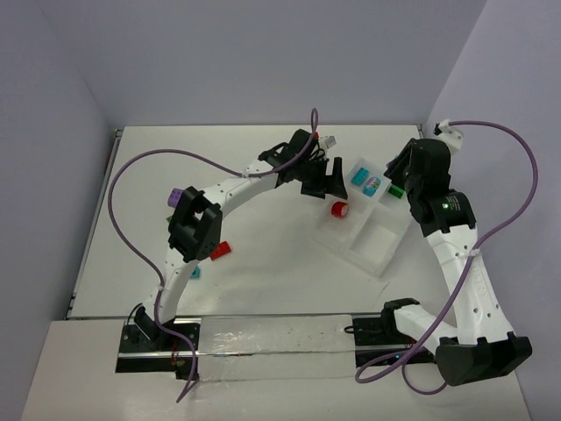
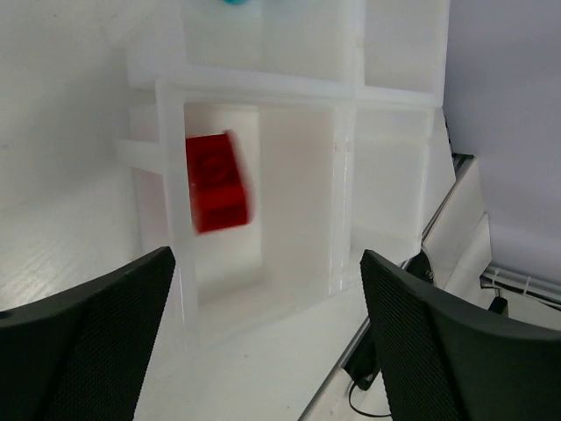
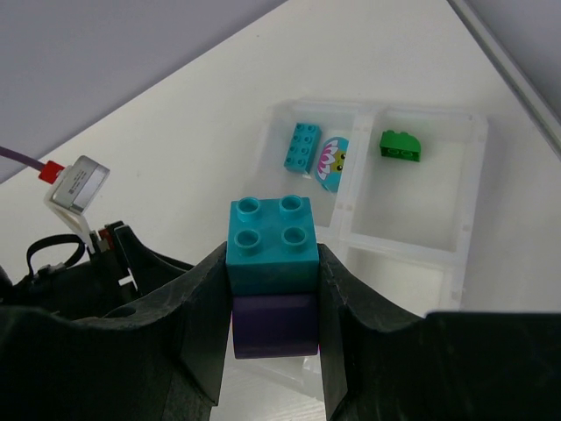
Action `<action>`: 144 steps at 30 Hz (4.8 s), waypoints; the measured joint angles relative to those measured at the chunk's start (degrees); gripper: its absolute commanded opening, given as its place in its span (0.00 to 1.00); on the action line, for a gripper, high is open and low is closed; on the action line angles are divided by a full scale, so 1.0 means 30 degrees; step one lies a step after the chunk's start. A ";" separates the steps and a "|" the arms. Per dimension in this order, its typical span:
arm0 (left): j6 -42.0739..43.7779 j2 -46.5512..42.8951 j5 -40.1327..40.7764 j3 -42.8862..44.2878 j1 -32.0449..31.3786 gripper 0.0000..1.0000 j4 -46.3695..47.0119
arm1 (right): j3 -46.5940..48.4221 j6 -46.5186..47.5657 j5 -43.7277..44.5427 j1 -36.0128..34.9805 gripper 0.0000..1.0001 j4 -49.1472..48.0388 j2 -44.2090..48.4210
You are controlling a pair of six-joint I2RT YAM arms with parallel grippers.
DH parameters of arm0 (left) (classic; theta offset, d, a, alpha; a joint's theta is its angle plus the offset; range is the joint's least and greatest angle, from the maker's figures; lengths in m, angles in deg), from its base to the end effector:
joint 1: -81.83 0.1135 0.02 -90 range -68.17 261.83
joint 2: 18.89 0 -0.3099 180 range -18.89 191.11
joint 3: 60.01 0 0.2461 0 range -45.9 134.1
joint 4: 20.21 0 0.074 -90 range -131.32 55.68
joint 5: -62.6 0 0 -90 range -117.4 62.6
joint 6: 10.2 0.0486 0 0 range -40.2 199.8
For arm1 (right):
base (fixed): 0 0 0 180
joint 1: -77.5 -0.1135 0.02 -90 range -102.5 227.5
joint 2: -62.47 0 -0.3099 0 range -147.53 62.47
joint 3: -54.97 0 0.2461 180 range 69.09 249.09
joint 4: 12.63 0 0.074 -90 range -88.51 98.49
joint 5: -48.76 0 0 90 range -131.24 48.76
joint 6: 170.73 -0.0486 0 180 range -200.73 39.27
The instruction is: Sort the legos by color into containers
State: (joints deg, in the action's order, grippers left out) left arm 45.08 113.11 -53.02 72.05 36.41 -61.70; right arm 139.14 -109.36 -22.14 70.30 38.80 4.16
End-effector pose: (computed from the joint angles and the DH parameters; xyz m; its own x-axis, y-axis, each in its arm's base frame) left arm 0.3794 -0.4149 0.2661 -0.8772 0.1584 -0.4533 0.4504 0.5988 -0.6622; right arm 0.1874 0.0076 0.4328 -0.2923 0.4194 -0.8594 0.3583 0.8813 0.3083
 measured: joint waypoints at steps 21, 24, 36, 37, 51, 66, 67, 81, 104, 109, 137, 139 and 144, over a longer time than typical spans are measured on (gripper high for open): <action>-0.3911 -1.4171 -0.4779 -1.4263 1.0362 0.75 0.7977 | -0.0390 0.1015 -1.3378 -0.2995 0.00 -0.4735 -0.4030; -0.5030 -1.5319 -0.6482 -1.6208 0.9899 0.79 1.0558 | -0.0280 -0.0183 -1.5681 -0.4579 0.00 -0.7233 -0.6031; -0.9173 -1.6012 -1.0328 -1.9598 1.0044 0.75 1.7950 | -0.0573 -0.3161 -2.0734 -0.5289 0.00 -1.3044 -0.8382; -0.9250 -1.5956 -1.0507 -1.9598 1.0044 0.75 1.8201 | -0.0534 -0.3161 -2.0960 -0.5293 0.00 -1.3140 -0.8454; -0.9497 -1.4107 -1.2197 -1.8630 0.9515 0.71 1.9147 | 0.0612 -0.1342 -2.3075 -0.6008 0.00 -1.1381 -0.8901; -0.8720 -1.3710 -1.4006 -1.7769 0.8296 0.40 1.8819 | 0.1408 0.0089 -2.3843 -0.6229 0.00 -0.9652 -0.9163; -0.8689 -1.3700 -1.4056 -1.7769 0.8318 0.38 1.8803 | 0.1420 0.0101 -2.3899 -0.6245 0.00 -0.9627 -0.9169; -0.8404 -1.3681 -1.4377 -1.7733 0.8379 0.00 1.8637 | 0.1947 0.0735 -2.4144 -0.6295 0.00 -0.8598 -0.9462; -1.0133 -1.3580 -1.3370 -1.7718 0.9447 0.00 1.9594 | 0.1764 0.5757 -2.0094 -0.6712 0.00 -0.2380 -0.9347; -0.9130 -1.3687 -1.2951 -1.7712 0.9534 0.00 1.8421 | 0.1743 0.5707 -1.9389 -0.6717 0.00 -0.2201 -0.9351; -0.1148 -1.6819 0.0919 -1.7332 1.1055 0.00 0.2367 | -0.0131 -0.0342 -0.0928 -1.2913 0.36 -1.0506 -1.6973; -0.1031 -1.6951 0.1073 -1.7325 1.1057 0.00 0.2200 | -0.0596 -0.0032 0.0013 -1.3312 0.48 -1.1381 -1.6973; -0.0837 -1.7003 0.1185 -1.7325 1.1057 0.00 0.2024 | -0.1376 0.0375 0.1060 -1.3861 0.64 -1.2541 -1.6973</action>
State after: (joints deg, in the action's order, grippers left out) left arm 42.57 62.10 -49.47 20.08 69.58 -55.63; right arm 135.01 -108.23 -18.96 28.71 1.18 -46.76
